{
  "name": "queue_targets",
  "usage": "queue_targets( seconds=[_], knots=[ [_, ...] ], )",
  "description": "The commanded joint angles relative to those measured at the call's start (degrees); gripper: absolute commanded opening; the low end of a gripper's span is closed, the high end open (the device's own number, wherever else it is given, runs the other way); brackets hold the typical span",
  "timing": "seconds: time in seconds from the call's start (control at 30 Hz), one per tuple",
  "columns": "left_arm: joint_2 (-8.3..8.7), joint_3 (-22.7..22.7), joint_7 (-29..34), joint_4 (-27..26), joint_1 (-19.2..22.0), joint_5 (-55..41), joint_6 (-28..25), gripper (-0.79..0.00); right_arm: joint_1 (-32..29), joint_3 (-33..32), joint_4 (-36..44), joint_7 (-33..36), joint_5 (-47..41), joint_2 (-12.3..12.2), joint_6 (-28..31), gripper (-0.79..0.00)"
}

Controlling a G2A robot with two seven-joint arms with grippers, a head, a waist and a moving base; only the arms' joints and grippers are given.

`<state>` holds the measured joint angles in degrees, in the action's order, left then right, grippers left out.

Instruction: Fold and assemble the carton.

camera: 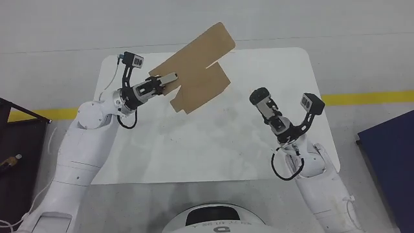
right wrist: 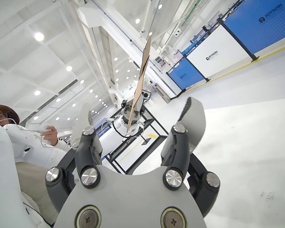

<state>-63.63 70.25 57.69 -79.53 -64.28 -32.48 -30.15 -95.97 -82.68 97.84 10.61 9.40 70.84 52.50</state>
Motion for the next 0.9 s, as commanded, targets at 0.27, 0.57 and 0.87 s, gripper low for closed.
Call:
queue_targets(
  seconds=[0.27,0.57,0.87],
  knots=[
    [-0.55,-0.7,-2.1,-0.7,-1.5,-10.8,6.7,-0.785,0.0,0.0,0.0,0.0,0.1,0.0,0.0,0.000],
    [-2.18,-0.1,-8.5,4.1,-0.2,-51.5,45.8,-0.785,0.0,0.0,0.0,0.0,0.1,0.0,0.0,0.000],
    [-2.74,0.3,-13.8,4.9,-0.2,-64.6,60.4,-0.785,0.0,0.0,0.0,0.0,0.1,0.0,0.0,0.000]
  ],
)
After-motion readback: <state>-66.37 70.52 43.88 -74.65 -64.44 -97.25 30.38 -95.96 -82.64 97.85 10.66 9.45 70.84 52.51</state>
